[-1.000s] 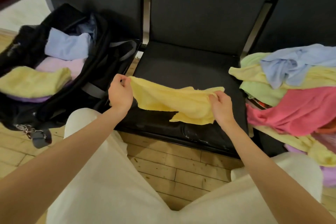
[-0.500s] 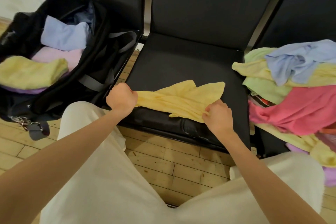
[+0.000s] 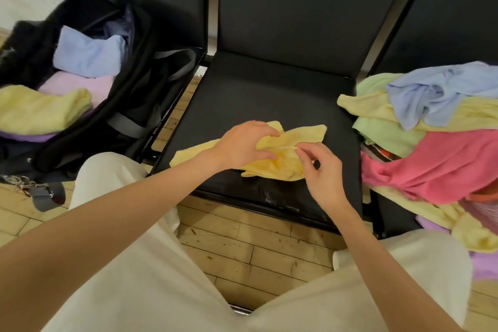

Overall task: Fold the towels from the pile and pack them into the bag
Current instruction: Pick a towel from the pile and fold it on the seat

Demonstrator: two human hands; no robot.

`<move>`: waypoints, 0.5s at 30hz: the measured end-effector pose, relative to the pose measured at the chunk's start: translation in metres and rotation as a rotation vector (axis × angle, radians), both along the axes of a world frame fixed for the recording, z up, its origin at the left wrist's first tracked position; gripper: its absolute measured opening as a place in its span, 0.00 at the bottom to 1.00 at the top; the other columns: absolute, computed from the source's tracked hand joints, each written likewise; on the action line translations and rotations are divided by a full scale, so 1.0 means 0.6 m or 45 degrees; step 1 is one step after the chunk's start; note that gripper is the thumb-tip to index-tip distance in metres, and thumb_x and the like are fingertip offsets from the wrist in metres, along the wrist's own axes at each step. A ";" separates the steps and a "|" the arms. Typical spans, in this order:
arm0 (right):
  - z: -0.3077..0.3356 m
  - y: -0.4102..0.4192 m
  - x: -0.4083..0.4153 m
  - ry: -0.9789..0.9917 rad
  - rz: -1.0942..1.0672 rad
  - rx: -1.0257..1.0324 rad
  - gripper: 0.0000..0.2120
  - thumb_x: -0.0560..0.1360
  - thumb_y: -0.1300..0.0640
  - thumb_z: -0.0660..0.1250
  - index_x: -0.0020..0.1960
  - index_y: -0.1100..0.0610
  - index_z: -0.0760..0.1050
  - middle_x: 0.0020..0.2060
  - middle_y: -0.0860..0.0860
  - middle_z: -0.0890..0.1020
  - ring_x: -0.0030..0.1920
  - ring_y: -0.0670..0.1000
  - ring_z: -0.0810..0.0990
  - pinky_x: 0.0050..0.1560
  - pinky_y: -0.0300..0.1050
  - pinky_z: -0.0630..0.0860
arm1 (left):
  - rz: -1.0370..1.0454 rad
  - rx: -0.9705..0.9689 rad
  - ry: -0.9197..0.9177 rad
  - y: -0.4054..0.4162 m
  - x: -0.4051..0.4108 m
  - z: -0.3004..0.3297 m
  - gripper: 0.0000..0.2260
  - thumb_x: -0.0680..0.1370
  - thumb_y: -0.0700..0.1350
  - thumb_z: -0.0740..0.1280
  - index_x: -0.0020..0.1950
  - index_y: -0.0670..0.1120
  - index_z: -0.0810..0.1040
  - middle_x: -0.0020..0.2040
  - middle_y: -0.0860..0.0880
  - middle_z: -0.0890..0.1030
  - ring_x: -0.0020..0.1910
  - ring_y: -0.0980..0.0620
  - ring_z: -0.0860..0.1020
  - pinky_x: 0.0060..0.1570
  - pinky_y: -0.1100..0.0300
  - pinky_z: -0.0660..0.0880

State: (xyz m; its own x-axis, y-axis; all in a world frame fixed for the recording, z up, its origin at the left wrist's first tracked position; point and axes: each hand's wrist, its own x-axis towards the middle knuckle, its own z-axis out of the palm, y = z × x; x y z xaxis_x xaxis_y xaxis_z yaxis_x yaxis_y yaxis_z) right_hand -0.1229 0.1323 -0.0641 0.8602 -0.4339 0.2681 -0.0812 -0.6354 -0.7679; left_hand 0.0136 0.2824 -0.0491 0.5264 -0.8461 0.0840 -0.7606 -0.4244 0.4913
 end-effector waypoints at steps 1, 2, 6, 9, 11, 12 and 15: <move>0.001 -0.001 0.000 0.000 0.004 0.002 0.08 0.77 0.60 0.65 0.53 0.59 0.80 0.45 0.46 0.79 0.45 0.39 0.76 0.45 0.24 0.69 | -0.025 0.014 -0.002 -0.009 -0.001 0.004 0.20 0.75 0.55 0.69 0.65 0.49 0.76 0.62 0.53 0.78 0.62 0.54 0.73 0.61 0.60 0.67; 0.005 -0.001 0.000 -0.005 0.009 0.000 0.07 0.77 0.60 0.65 0.53 0.59 0.80 0.45 0.45 0.79 0.45 0.40 0.76 0.45 0.25 0.70 | -0.054 0.024 0.002 -0.017 -0.003 0.010 0.17 0.76 0.54 0.68 0.62 0.49 0.78 0.58 0.53 0.79 0.59 0.54 0.74 0.59 0.59 0.68; 0.025 -0.002 0.005 -0.047 0.007 -0.054 0.06 0.77 0.60 0.65 0.51 0.59 0.80 0.43 0.44 0.78 0.43 0.38 0.75 0.45 0.25 0.69 | -0.056 -0.036 0.029 -0.025 -0.010 0.039 0.08 0.80 0.47 0.63 0.44 0.46 0.76 0.35 0.53 0.75 0.36 0.54 0.74 0.41 0.52 0.72; 0.043 -0.001 0.012 -0.014 -0.046 -0.143 0.05 0.76 0.59 0.66 0.50 0.57 0.79 0.43 0.45 0.78 0.41 0.41 0.75 0.45 0.32 0.71 | 0.086 -0.129 -0.101 -0.021 -0.010 0.075 0.06 0.81 0.44 0.59 0.46 0.44 0.70 0.31 0.53 0.72 0.31 0.52 0.73 0.33 0.53 0.68; 0.059 0.002 0.021 -0.014 -0.148 -0.173 0.04 0.74 0.61 0.67 0.48 0.56 0.77 0.42 0.46 0.77 0.40 0.45 0.76 0.45 0.40 0.73 | 0.151 -0.184 -0.204 -0.018 -0.011 0.102 0.05 0.82 0.44 0.57 0.47 0.45 0.68 0.29 0.54 0.70 0.28 0.54 0.71 0.30 0.57 0.66; 0.068 0.004 0.025 -0.036 -0.196 -0.171 0.03 0.72 0.61 0.67 0.46 0.56 0.77 0.41 0.46 0.76 0.40 0.47 0.76 0.44 0.42 0.72 | 0.174 -0.215 -0.240 -0.016 -0.012 0.118 0.05 0.82 0.44 0.57 0.47 0.46 0.67 0.29 0.54 0.69 0.26 0.56 0.70 0.28 0.59 0.65; 0.092 0.012 0.035 -0.121 -0.284 -0.143 0.05 0.71 0.62 0.68 0.44 0.54 0.74 0.41 0.47 0.75 0.39 0.47 0.75 0.41 0.37 0.70 | 0.308 -0.353 -0.235 -0.012 -0.003 0.163 0.05 0.83 0.44 0.57 0.47 0.46 0.66 0.28 0.55 0.68 0.24 0.58 0.67 0.25 0.66 0.65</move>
